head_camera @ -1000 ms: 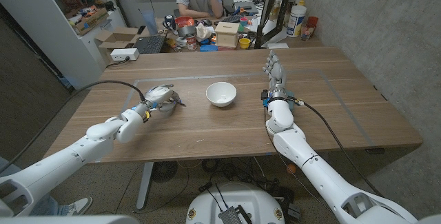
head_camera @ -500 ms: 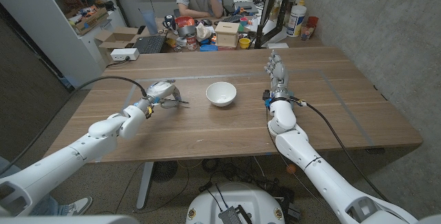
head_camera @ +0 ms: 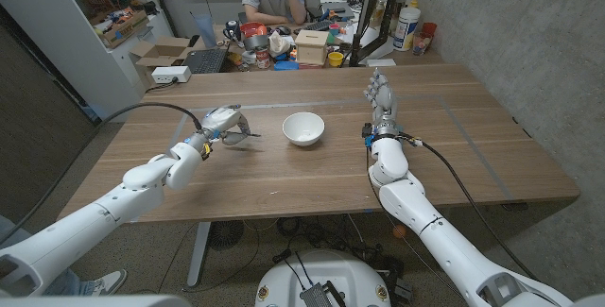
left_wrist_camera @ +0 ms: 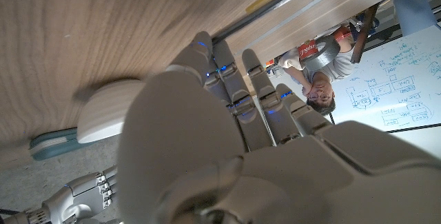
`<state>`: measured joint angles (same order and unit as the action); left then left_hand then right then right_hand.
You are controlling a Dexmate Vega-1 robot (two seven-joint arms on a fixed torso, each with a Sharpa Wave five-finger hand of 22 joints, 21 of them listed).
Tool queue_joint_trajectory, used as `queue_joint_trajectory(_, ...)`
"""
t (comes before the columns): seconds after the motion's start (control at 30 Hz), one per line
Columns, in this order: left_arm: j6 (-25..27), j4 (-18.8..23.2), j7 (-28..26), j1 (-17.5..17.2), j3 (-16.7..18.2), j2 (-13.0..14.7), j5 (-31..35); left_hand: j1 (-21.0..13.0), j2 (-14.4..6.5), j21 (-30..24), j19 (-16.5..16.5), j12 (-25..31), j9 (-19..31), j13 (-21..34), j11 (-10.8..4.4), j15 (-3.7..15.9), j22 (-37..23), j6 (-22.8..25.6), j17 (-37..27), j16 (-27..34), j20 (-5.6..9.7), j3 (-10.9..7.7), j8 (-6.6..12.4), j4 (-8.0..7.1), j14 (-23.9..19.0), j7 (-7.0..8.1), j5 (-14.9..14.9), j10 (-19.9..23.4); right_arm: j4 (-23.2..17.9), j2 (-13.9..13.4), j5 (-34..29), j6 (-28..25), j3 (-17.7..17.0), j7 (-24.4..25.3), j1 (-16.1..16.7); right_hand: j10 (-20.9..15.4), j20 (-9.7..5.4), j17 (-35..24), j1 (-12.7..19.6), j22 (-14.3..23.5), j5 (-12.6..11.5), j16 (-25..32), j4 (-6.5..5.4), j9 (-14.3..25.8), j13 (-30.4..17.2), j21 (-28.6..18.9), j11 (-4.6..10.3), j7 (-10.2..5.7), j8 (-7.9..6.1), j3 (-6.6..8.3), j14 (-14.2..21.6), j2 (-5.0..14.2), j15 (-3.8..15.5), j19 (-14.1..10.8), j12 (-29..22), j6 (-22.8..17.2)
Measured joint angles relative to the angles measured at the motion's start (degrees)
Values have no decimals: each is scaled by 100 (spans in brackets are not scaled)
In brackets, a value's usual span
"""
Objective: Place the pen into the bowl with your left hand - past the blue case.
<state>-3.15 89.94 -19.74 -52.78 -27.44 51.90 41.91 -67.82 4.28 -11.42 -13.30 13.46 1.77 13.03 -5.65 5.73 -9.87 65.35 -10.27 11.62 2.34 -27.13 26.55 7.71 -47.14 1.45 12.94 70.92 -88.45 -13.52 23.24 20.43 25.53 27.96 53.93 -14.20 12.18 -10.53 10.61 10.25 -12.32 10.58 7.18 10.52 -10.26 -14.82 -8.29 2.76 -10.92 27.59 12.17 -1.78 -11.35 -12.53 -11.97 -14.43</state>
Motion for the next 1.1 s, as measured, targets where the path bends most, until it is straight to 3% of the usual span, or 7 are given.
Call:
queue_joint_trajectory(0.6,48,333,159,0,177,-5,167,1,1,0,-62,-31,0,66,-42,0,0,42,0,-45,0,-44,-67,37,0,-2,0,-41,-170,-62,4,63,-70,32,182,-1,0,0,-3,0,0,0,8,0,1,21,1,0,0,-41,0,-3,0,0,0,0)
queue_joint_trajectory(1.1,-248,373,171,456,57,-435,384,2,5,0,-82,-52,0,111,-49,0,-1,68,1,-44,-20,-75,-112,67,0,-11,-10,-34,-289,-139,29,181,-187,84,339,-1,0,1,-2,0,0,0,8,0,1,20,1,1,0,-40,1,-2,1,0,0,-1)
